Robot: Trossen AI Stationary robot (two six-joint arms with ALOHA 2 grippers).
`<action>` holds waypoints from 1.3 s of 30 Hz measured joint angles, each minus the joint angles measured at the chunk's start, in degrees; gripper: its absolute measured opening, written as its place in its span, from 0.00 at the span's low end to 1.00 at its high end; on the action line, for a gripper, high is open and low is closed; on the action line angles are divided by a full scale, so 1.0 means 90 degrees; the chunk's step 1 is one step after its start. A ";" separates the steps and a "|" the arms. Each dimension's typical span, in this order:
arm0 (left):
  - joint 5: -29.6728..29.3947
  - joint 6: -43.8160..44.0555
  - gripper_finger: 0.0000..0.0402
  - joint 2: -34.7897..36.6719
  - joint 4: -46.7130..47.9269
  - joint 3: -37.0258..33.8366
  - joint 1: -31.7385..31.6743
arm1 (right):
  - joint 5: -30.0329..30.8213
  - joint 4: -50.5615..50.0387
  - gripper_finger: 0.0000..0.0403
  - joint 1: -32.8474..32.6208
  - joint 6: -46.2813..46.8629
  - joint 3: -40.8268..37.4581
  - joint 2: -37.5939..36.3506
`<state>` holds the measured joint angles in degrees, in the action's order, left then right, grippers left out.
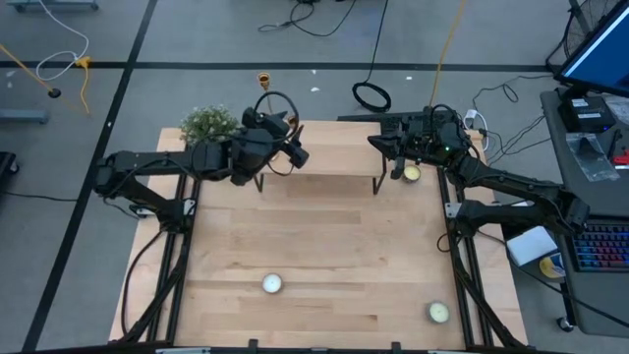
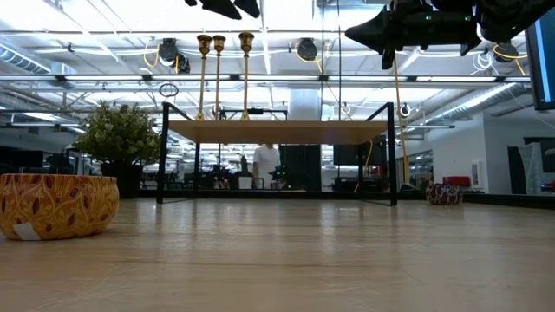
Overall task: Pick & Place candle stick holders
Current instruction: Put the gold candle holder on the shelf
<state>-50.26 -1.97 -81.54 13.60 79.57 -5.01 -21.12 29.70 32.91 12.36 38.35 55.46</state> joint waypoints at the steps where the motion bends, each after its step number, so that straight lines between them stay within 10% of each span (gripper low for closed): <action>1: -0.0008 -0.0086 0.62 0.0000 0.0001 0.0000 -0.0006 | 0.0000 -0.0001 0.01 0.0002 0.0000 0.0000 0.0000; 20: 0.0463 -0.0702 0.62 0.0389 0.0886 0.0857 -0.0005 | 0.0003 -0.0045 0.00 0.0012 -0.0004 0.0000 0.0000; 28: 0.0863 0.0724 0.62 -0.0123 0.1462 0.0862 0.0069 | 0.0005 -0.0116 0.00 0.0012 -0.0002 0.0000 0.0000; 39: -0.0226 0.2838 0.62 -0.0277 0.2405 0.0860 0.0432 | 0.0005 -0.0171 0.01 0.0012 -0.0002 0.0000 0.0000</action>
<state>-52.29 23.57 -84.03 35.25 87.31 -1.12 -21.08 28.16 33.01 12.34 38.35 55.46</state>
